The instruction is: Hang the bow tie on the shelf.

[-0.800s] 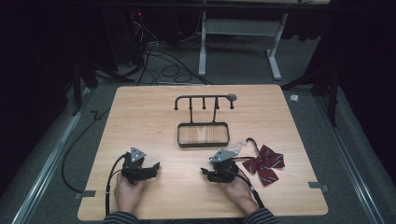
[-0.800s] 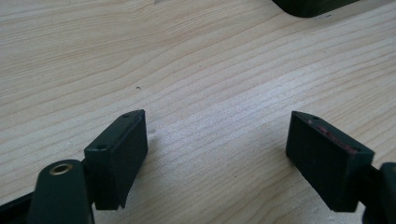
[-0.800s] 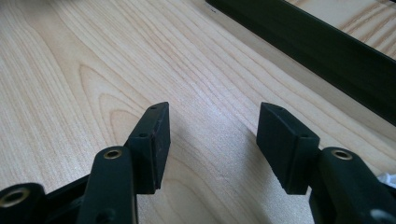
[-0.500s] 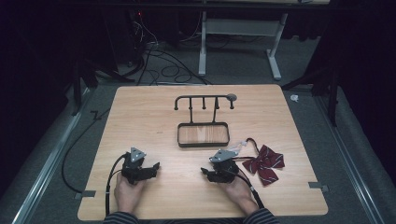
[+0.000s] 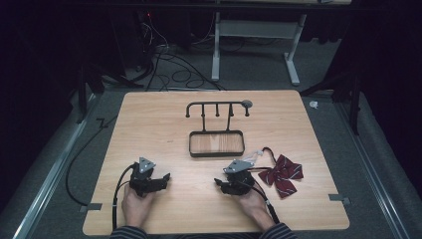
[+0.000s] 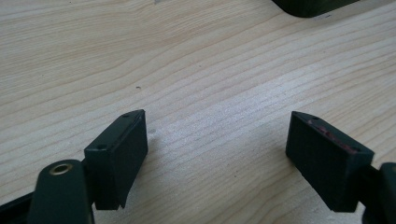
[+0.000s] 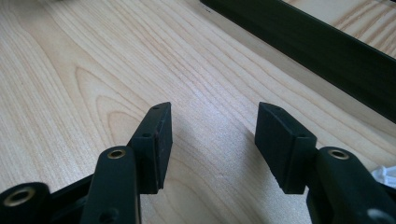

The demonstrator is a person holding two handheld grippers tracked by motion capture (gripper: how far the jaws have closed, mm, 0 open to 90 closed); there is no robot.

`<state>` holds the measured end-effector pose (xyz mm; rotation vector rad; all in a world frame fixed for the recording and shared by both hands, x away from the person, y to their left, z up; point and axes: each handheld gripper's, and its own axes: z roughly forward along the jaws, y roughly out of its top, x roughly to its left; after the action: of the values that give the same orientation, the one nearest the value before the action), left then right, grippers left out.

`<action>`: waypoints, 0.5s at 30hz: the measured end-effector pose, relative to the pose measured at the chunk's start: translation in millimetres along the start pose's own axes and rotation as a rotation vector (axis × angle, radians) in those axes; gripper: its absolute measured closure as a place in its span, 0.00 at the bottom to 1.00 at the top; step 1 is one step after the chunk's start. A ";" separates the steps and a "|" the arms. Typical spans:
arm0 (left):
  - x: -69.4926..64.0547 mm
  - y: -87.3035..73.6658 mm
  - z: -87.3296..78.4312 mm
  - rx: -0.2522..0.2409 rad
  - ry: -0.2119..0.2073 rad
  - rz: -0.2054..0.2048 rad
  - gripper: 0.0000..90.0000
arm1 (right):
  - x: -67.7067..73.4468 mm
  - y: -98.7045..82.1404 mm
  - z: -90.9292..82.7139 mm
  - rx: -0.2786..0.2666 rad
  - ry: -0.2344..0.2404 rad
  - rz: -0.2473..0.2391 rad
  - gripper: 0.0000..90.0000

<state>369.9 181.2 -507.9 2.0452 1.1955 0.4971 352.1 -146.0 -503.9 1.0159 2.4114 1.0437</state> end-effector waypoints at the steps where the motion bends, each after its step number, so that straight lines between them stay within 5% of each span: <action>1: 0.0 0.0 0.0 0.000 0.000 0.000 0.24 | 0.3 0.0 -0.2 0.000 -0.005 0.001 0.55; 4: 0.0 -0.1 -0.1 0.000 0.000 0.001 0.24 | 2.7 -0.7 -1.0 -0.008 -0.006 0.005 0.63; 15: -0.1 -0.3 0.0 -0.003 0.000 0.003 0.23 | 3.1 -2.2 -4.6 -0.020 -0.001 0.028 0.65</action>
<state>369.7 181.2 -508.1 2.0448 1.1917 0.4991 346.4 -147.1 -502.4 1.0457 2.3881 1.0742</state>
